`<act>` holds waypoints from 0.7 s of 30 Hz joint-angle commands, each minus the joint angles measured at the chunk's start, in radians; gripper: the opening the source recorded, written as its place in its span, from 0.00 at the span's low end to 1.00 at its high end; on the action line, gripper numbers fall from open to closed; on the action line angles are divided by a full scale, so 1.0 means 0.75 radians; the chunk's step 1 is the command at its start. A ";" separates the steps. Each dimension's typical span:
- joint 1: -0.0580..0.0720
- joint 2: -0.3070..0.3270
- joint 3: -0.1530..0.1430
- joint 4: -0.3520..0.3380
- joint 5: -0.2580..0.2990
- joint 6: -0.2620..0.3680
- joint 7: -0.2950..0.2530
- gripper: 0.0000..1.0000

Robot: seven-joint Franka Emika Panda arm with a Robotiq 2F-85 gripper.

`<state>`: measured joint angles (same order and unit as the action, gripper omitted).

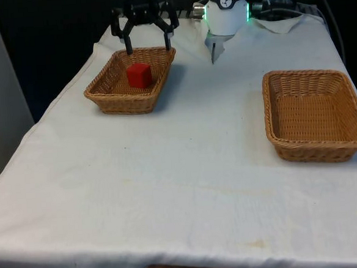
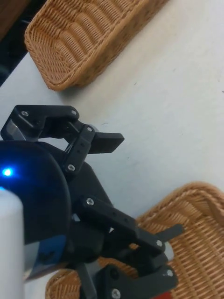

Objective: Pick up the red cube and place it into the right basket.

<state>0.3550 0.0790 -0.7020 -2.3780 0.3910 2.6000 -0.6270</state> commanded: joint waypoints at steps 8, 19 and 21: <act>0.004 0.000 0.004 0.021 -0.075 0.008 0.027 1.00; 0.005 0.027 0.025 0.043 -0.143 0.055 0.057 1.00; 0.005 0.028 0.028 0.043 -0.148 0.060 0.060 1.00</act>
<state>0.3550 0.0870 -0.6750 -2.3500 0.2940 2.6370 -0.5970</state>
